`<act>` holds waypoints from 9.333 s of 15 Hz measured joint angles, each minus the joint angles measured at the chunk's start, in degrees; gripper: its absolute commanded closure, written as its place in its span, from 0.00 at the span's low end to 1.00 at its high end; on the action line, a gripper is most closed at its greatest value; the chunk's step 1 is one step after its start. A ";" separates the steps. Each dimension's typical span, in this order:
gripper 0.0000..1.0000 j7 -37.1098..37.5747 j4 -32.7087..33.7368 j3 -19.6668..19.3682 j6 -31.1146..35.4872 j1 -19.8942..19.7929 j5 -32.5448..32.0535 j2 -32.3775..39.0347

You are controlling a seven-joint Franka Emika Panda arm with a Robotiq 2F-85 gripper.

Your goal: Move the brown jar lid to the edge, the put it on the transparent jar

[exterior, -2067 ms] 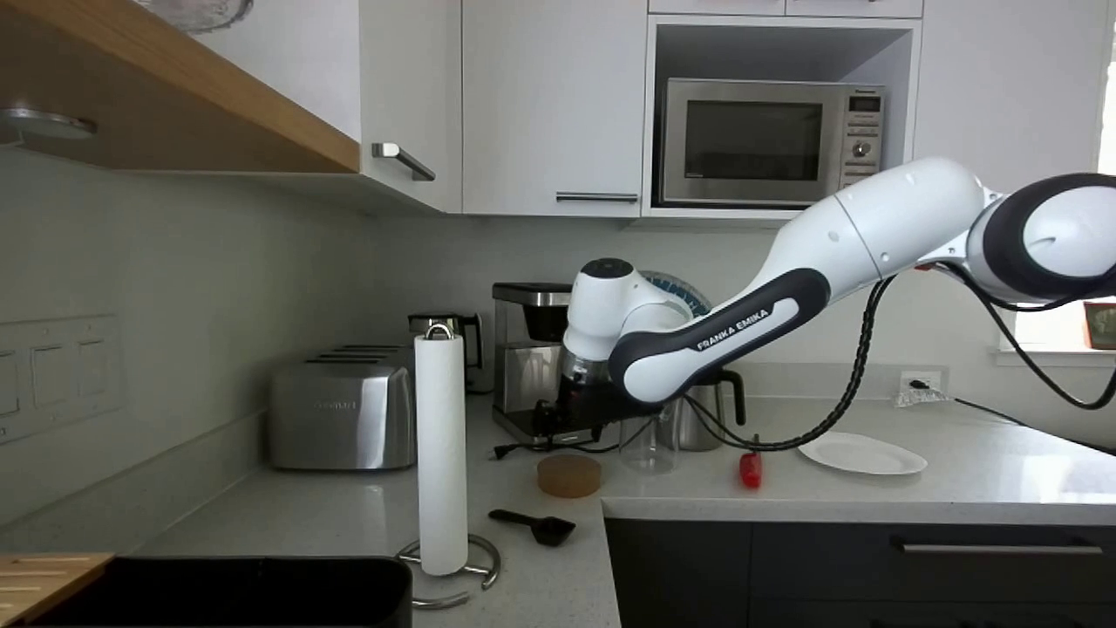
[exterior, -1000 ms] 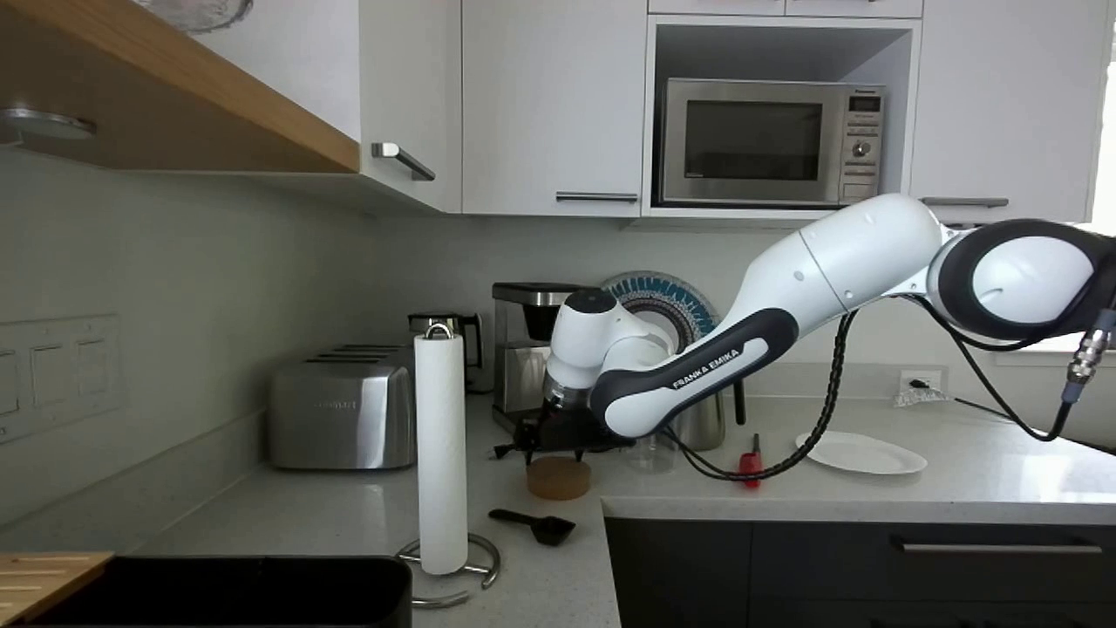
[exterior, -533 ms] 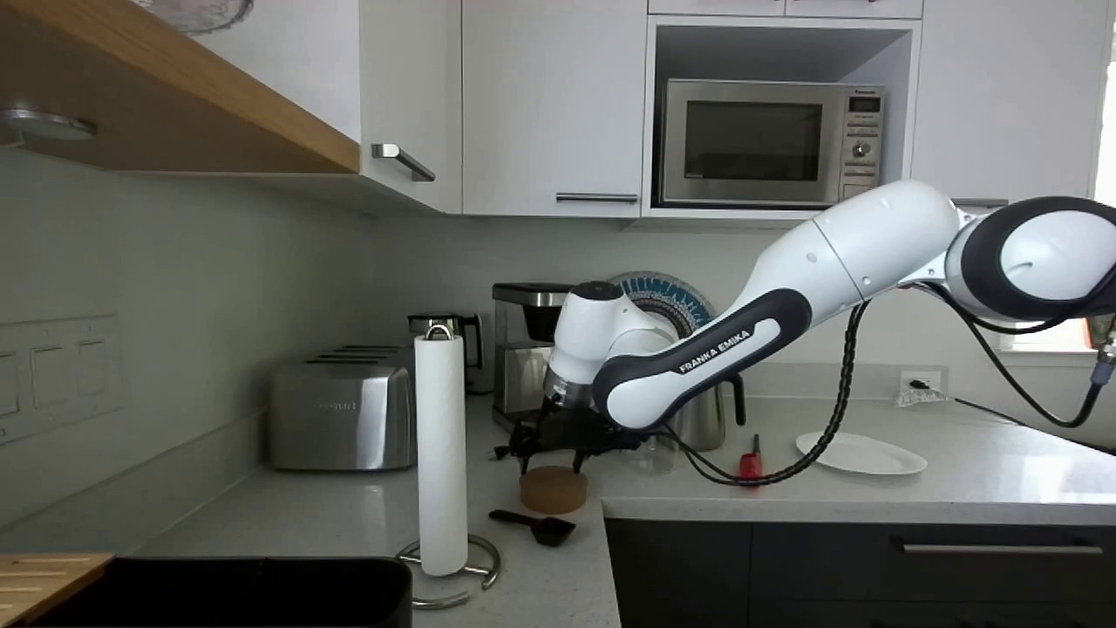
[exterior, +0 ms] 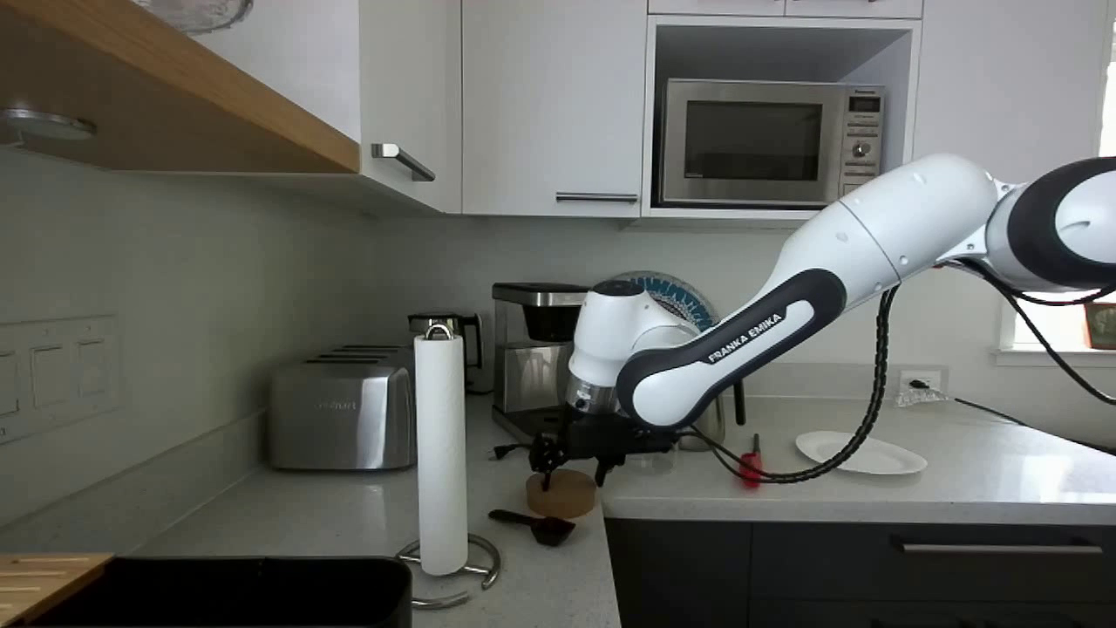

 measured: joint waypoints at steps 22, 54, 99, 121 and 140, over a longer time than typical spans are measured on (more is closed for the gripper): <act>0.00 -10.61 -2.64 0.23 4.29 -2.61 -1.03 -5.21; 0.00 -21.72 6.33 -0.57 2.12 0.61 -0.08 4.67; 0.00 -29.91 4.15 2.22 -8.09 -1.26 7.03 -0.31; 0.00 -37.91 -20.21 12.58 -32.94 -8.75 26.76 -43.00; 0.00 -38.07 -43.77 6.93 -10.17 -15.80 41.93 -57.61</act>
